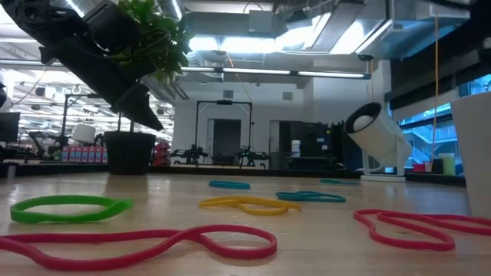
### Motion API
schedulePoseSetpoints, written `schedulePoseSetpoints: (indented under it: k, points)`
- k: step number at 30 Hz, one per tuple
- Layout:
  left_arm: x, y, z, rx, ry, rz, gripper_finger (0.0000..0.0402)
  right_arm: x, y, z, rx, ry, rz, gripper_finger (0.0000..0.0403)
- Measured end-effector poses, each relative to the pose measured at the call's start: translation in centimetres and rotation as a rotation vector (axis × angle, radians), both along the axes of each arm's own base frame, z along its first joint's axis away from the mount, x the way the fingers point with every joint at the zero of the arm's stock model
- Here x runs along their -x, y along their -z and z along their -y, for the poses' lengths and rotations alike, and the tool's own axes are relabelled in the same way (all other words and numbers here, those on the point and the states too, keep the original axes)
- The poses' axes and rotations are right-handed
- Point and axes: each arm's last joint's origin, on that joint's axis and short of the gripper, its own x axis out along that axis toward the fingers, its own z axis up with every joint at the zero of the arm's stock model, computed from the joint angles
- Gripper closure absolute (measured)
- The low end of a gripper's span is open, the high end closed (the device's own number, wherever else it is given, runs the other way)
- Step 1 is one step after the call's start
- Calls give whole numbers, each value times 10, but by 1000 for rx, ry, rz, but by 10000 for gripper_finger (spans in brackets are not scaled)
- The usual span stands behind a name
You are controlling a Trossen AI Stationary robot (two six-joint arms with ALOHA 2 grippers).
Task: Pick and place rubber bands into bin
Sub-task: Put the blue rubber band into the white bin
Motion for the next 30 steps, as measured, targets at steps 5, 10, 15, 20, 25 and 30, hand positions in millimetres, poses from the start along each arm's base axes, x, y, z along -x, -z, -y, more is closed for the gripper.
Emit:
schedulePoseSetpoints:
  k: [5, 10, 15, 20, 25, 30]
  points:
    - [0, 0, 0, 28, -24, 25, 343, 4, 5, 3, 19, -13, -18, 368]
    - [0, 0, 0, 34, -29, 30, 343, 0, -9, 0, 34, -45, -23, 324]
    - [-1, -1, 0, 31, -29, 43, 343, 0, -25, -1, 82, -42, -72, 272]
    - [-1, -2, 0, 23, -23, 45, 343, -1, -50, -1, 131, -45, -120, 225]
    - [-1, -2, 0, 14, -16, 38, 343, -1, -79, 7, 218, -27, -198, 206]
    - [-1, -2, 0, 14, -14, 38, 343, -15, -100, 33, 367, 36, -188, 214]
